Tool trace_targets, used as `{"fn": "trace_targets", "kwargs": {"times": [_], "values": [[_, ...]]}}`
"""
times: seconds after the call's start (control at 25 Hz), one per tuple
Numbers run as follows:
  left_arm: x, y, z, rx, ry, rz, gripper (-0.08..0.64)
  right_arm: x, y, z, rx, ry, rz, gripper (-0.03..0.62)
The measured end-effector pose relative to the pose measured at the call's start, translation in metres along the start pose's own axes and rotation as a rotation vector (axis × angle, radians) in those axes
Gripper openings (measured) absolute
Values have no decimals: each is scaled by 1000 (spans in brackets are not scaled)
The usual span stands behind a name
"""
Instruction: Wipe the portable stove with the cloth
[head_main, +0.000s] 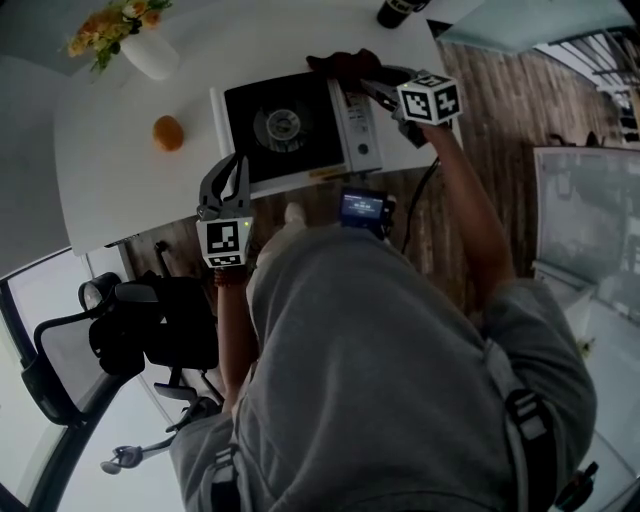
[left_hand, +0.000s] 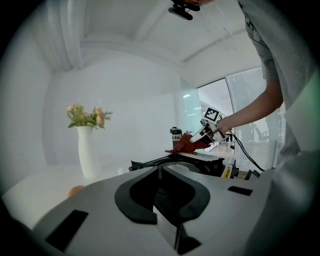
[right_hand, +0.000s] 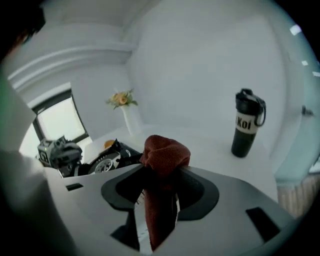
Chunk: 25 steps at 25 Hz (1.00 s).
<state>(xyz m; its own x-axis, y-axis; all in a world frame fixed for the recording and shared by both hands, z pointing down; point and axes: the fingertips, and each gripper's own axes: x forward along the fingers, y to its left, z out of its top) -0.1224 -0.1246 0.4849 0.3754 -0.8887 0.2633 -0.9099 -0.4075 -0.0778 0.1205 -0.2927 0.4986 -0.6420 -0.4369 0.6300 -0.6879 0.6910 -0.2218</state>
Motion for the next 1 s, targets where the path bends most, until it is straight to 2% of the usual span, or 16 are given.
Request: {"fn": "trace_targets", "kwargs": {"times": [0.08,0.12,0.2,0.24,0.32,0.4,0.44,0.72,1.0], "values": [[0,-1,-1,3,6,-1,41,4,9,4,-115,33,18,245],[0,-2,-2,7,10,-1,41,7,14,6,-135,45,45,277],[1,-4,-5,29,22,-6,41,16,17,14,-134,58,79,287],[1,-6,-7,45,30,-11,41,21,14,18,-127,61,67,283],[1,-9,-13,73,48,-23,72,31,2,23,-113,68,15,176],[0,-12,-19,80,60,-39,157,40,-2,24,-110,89,-15,164],[-1,-13,-20,75,60,-46,173,44,-1,23,-116,106,-19,156],[0,-23,-29,25,65,-102,199,56,11,11,-253,197,-31,112],[7,-27,-43,83,130,-91,218,51,23,2,-279,231,-7,101]]}}
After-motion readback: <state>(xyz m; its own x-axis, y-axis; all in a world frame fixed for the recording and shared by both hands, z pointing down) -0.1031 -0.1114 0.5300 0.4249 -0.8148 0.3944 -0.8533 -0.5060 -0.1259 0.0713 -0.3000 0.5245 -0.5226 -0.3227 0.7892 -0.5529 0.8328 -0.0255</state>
